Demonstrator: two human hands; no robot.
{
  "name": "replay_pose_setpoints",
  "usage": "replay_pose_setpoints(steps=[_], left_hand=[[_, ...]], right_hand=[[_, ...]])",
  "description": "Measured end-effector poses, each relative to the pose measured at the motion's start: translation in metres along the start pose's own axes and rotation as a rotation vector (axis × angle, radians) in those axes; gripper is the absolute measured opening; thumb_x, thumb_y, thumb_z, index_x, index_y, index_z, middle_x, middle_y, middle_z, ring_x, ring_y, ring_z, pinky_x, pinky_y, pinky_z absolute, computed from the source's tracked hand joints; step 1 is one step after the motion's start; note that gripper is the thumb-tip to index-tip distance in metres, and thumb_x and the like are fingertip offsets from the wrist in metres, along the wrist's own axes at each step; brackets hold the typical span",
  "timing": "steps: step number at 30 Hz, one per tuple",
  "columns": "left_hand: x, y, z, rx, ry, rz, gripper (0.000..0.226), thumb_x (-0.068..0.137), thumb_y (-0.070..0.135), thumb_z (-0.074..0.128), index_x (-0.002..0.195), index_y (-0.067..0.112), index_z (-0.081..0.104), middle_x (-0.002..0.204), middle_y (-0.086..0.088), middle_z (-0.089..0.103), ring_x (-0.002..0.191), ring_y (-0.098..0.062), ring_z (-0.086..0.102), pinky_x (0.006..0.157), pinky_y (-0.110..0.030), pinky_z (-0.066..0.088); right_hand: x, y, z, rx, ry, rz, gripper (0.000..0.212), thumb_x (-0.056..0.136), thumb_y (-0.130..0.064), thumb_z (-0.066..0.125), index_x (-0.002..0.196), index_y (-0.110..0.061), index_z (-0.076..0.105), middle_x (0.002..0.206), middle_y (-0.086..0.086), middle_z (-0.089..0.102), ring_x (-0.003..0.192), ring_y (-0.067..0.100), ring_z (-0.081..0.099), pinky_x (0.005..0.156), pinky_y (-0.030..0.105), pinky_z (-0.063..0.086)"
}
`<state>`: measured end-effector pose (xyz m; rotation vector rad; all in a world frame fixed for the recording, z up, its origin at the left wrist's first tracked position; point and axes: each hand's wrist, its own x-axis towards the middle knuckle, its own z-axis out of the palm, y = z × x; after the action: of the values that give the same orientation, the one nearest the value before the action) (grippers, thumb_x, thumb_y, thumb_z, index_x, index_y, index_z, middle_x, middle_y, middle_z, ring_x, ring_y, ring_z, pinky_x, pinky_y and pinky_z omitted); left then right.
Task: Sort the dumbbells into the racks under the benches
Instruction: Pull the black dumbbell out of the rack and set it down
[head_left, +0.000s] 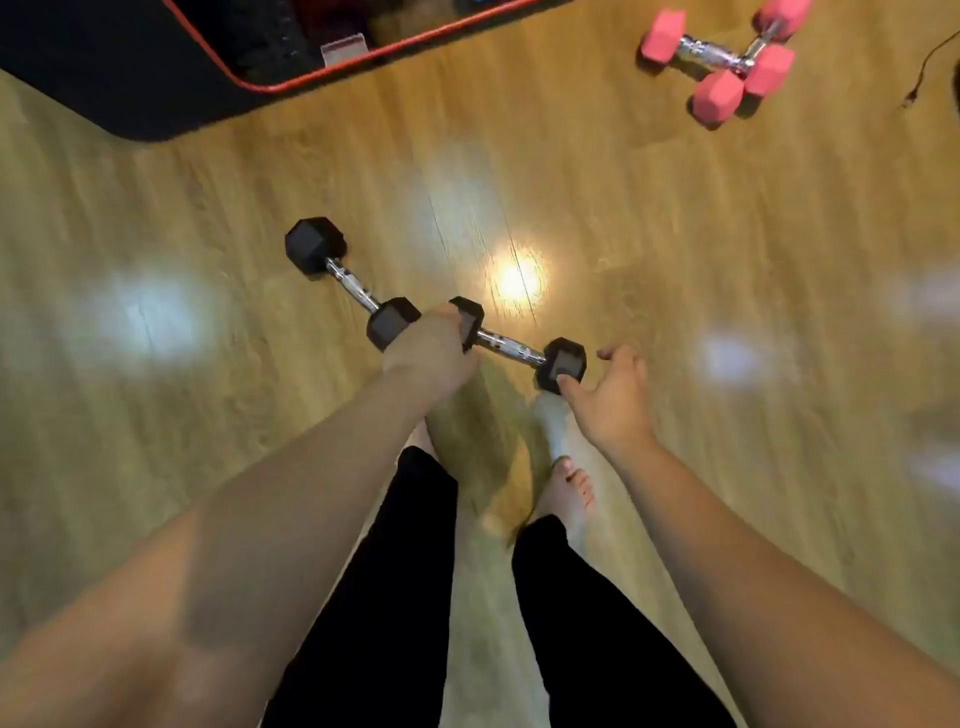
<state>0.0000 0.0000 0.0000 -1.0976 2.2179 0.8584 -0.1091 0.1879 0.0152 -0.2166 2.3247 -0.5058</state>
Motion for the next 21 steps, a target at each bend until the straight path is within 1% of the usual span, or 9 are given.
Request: replay_pose_setpoints(steps=[1, 3, 7, 10, 12, 14, 16, 18, 21], left_hand=[[0.020, -0.004, 0.014, 0.011, -0.009, -0.007, 0.046, 0.085, 0.037, 0.065, 0.123, 0.017, 0.049, 0.106, -0.003, 0.060, 0.096, -0.024, 0.062, 0.070, -0.035, 0.054], [0.061, -0.015, 0.042, 0.060, -0.006, -0.037, 0.057, 0.083, 0.038, 0.068, 0.128, 0.013, 0.044, 0.116, -0.007, 0.057, 0.103, -0.028, 0.060, 0.080, -0.042, 0.055], [0.118, -0.038, 0.086, 0.129, -0.014, -0.089, 0.081, 0.078, 0.040, 0.074, 0.139, 0.011, 0.030, 0.136, -0.015, 0.044, 0.120, -0.033, 0.049, 0.092, -0.046, 0.049], [0.142, -0.048, 0.102, 0.123, -0.014, -0.137, 0.085, 0.076, 0.042, 0.077, 0.138, 0.014, 0.027, 0.131, -0.015, 0.046, 0.119, -0.035, 0.049, 0.087, -0.047, 0.049], [0.153, -0.050, 0.109, 0.100, -0.066, -0.163, 0.086, 0.075, 0.047, 0.077, 0.137, 0.016, 0.026, 0.127, -0.014, 0.049, 0.113, -0.035, 0.053, 0.083, -0.047, 0.050], [0.161, -0.051, 0.116, 0.064, -0.107, -0.175, 0.091, 0.073, 0.050, 0.077, 0.138, 0.020, 0.021, 0.124, -0.013, 0.050, 0.107, -0.036, 0.057, 0.081, -0.048, 0.054], [0.165, -0.053, 0.123, 0.026, -0.086, -0.166, 0.090, 0.074, 0.047, 0.077, 0.138, 0.024, 0.018, 0.123, -0.013, 0.048, 0.104, -0.036, 0.058, 0.077, -0.045, 0.053], [0.167, -0.051, 0.123, -0.007, -0.052, -0.150, 0.086, 0.075, 0.042, 0.077, 0.135, 0.025, 0.018, 0.119, -0.012, 0.047, 0.101, -0.036, 0.057, 0.071, -0.040, 0.049], [0.168, -0.050, 0.111, -0.090, -0.070, -0.175, 0.079, 0.073, 0.040, 0.077, 0.128, 0.025, 0.023, 0.116, -0.011, 0.047, 0.102, -0.036, 0.055, 0.078, -0.044, 0.051]], right_hand=[[0.017, 0.008, 0.017, 0.028, 0.003, 0.038, 0.059, 0.081, -0.035, 0.073, 0.127, -0.011, 0.043, 0.128, 0.011, 0.042, 0.113, 0.031, 0.050, 0.090, 0.034, 0.043], [0.055, 0.026, 0.048, 0.051, 0.009, 0.117, 0.064, 0.079, -0.034, 0.075, 0.129, -0.011, 0.041, 0.132, 0.014, 0.041, 0.115, 0.032, 0.049, 0.086, 0.031, 0.041], [0.110, 0.055, 0.094, 0.018, 0.000, 0.198, 0.079, 0.079, -0.039, 0.075, 0.139, -0.013, 0.031, 0.140, 0.014, 0.036, 0.117, 0.033, 0.051, 0.080, 0.030, 0.035], [0.133, 0.065, 0.117, -0.028, -0.006, 0.238, 0.087, 0.078, -0.042, 0.076, 0.143, -0.014, 0.025, 0.141, 0.014, 0.035, 0.120, 0.035, 0.048, 0.086, 0.032, 0.040], [0.145, 0.069, 0.130, -0.007, -0.036, 0.268, 0.088, 0.077, -0.041, 0.077, 0.143, -0.015, 0.023, 0.139, 0.016, 0.033, 0.119, 0.038, 0.046, 0.095, 0.043, 0.045], [0.152, 0.075, 0.139, 0.008, -0.036, 0.310, 0.086, 0.076, -0.039, 0.079, 0.140, -0.017, 0.025, 0.135, 0.016, 0.036, 0.115, 0.040, 0.048, 0.094, 0.046, 0.045], [0.156, 0.080, 0.144, 0.058, -0.012, 0.324, 0.083, 0.074, -0.035, 0.081, 0.137, -0.019, 0.029, 0.130, 0.017, 0.040, 0.111, 0.040, 0.050, 0.089, 0.044, 0.045], [0.158, 0.082, 0.145, 0.094, -0.001, 0.316, 0.079, 0.074, -0.033, 0.080, 0.134, -0.020, 0.030, 0.128, 0.017, 0.040, 0.109, 0.040, 0.050, 0.090, 0.044, 0.047], [0.151, 0.073, 0.139, 0.123, 0.003, 0.325, 0.077, 0.075, -0.033, 0.078, 0.136, -0.020, 0.032, 0.127, 0.016, 0.039, 0.110, 0.040, 0.049, 0.096, 0.049, 0.045]])
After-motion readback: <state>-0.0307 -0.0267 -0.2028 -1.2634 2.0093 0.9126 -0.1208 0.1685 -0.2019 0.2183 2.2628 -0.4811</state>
